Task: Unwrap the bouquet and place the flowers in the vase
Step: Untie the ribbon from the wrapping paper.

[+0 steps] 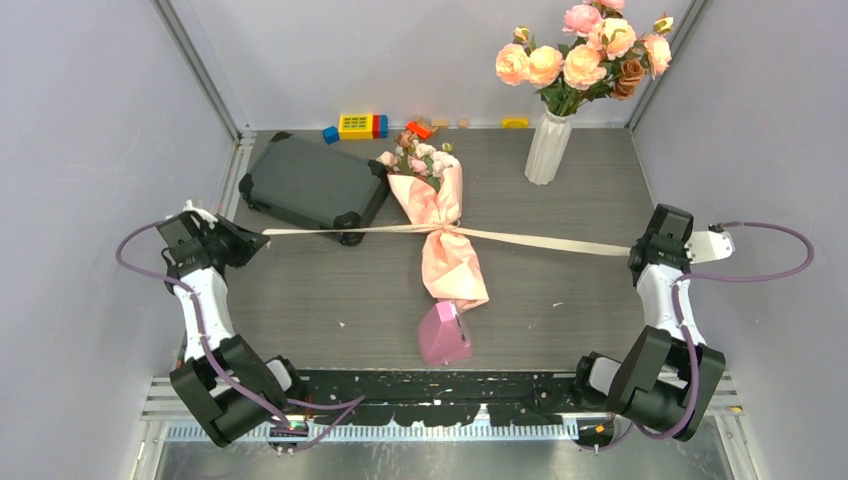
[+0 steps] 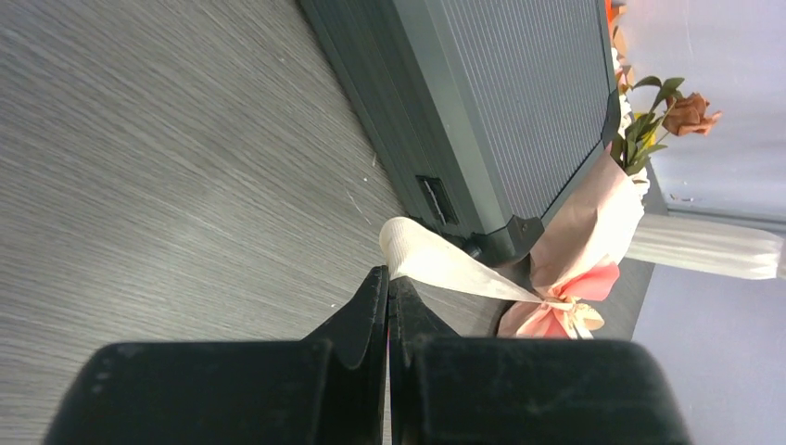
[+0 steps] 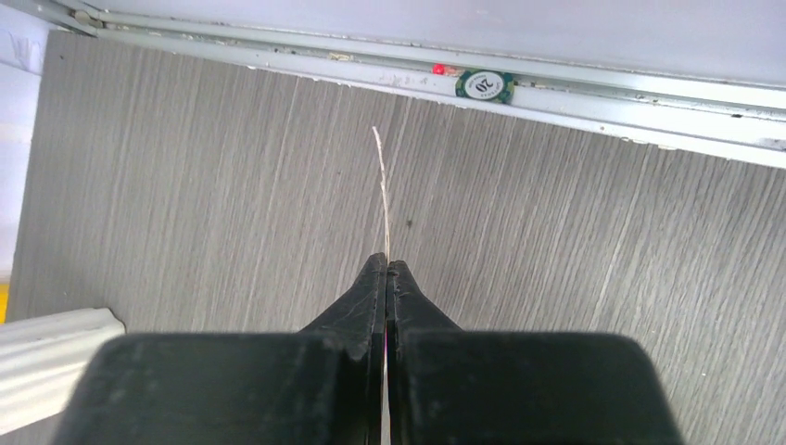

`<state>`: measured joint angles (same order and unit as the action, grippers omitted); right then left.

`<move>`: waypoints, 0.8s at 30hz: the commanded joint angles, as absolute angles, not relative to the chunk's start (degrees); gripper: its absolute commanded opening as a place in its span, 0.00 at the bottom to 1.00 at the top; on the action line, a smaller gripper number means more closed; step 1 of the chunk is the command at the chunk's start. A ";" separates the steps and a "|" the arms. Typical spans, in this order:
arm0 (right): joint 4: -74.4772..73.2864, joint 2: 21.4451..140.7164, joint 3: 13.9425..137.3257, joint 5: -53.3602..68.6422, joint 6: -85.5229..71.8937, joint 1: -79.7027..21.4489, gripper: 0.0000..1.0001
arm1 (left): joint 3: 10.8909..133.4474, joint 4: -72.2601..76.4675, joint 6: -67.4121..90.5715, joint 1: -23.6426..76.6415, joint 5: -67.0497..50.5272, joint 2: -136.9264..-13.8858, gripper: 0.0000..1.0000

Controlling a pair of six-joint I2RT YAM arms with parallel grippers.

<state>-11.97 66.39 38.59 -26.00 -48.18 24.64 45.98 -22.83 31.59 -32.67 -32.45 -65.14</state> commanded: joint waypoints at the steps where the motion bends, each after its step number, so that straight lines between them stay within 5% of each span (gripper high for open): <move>1: -11.96 66.85 42.26 -28.72 -48.30 25.81 0.00 | 48.43 -21.18 33.08 -34.52 -30.05 -62.99 0.00; 24: -17.00 66.36 49.26 -31.53 -47.94 30.44 0.00 | 50.38 -20.64 35.03 -42.76 -23.51 -62.57 0.00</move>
<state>-16.78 67.07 45.78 -28.91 -48.16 29.41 46.85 -22.61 35.40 -41.63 -25.67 -62.67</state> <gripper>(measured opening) 0.020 0.008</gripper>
